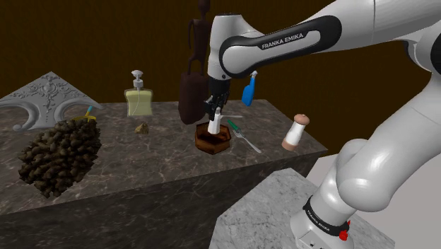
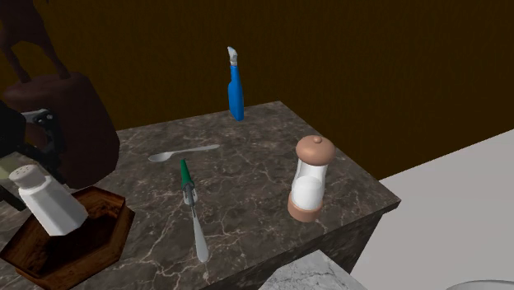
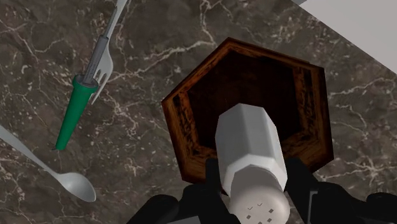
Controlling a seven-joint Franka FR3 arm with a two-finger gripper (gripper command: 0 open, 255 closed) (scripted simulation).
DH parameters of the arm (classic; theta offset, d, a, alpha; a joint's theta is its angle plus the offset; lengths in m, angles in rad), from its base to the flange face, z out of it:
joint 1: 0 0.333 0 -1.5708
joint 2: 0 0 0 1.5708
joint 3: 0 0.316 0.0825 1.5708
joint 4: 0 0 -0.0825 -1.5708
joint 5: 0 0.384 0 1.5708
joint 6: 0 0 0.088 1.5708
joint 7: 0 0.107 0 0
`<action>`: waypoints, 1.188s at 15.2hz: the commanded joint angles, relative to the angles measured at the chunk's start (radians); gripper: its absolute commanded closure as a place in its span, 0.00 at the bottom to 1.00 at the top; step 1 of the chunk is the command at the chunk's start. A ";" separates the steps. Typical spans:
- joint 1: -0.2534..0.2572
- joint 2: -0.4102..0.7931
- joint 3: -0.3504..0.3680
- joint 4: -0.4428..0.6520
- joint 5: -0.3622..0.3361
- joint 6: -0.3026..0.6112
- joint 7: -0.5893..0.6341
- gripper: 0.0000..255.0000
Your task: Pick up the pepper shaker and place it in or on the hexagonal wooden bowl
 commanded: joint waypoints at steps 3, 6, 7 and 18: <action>0.000 0.000 0.000 0.000 0.000 0.000 0.000 0.00; 0.000 0.000 0.000 0.000 0.000 0.000 0.000 0.00; 0.002 -0.011 0.001 0.023 0.003 -0.034 -0.002 0.00; 0.005 -0.033 0.005 0.096 0.009 -0.128 -0.005 0.00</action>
